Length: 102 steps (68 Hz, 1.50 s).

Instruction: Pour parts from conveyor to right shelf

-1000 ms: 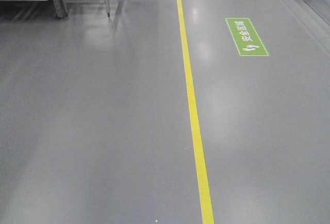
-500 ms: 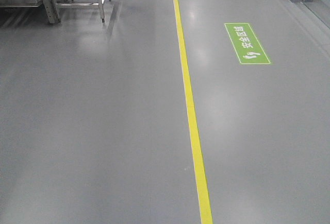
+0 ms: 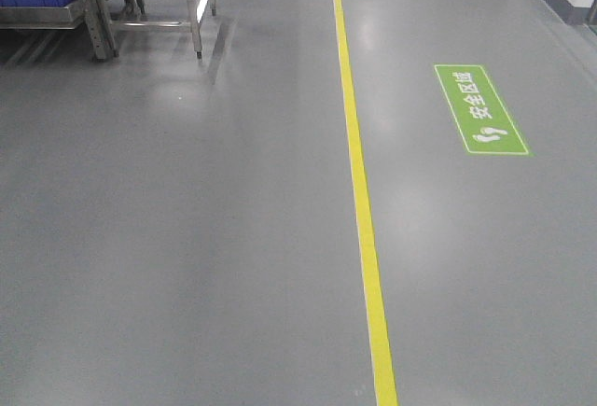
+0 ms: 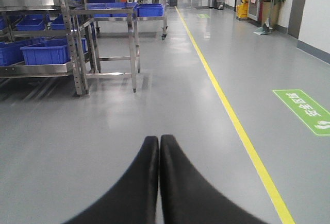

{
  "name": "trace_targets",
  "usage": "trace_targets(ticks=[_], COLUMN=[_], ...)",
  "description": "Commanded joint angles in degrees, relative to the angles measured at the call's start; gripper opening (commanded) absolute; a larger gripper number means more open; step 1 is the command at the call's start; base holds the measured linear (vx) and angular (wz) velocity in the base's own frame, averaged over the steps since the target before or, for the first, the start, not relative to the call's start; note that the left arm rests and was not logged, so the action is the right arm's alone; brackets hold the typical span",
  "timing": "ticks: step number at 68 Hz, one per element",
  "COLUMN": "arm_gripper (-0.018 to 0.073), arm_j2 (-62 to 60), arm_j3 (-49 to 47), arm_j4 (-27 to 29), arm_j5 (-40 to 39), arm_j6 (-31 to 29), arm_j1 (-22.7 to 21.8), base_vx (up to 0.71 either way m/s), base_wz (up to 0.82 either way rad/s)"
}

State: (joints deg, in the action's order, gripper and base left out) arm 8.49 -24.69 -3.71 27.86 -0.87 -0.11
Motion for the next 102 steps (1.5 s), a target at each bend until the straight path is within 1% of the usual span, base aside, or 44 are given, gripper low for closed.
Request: trace_targets(ticks=[1,36,102], arm_gripper=[-0.0006,-0.0006,-0.0006], arm_j2=[0.7,0.7,0.7], arm_j3=[-1.6,-1.6,-1.6], arm_j4=[-0.5,-0.5,-0.5], arm_j5=[-5.1,-5.1,-5.1], arm_j6=[-0.2,-0.2,-0.2], arm_j1=[0.0,0.0,0.0], base_vx=[0.56,0.6,0.73], base_wz=[0.08,0.02,-0.13])
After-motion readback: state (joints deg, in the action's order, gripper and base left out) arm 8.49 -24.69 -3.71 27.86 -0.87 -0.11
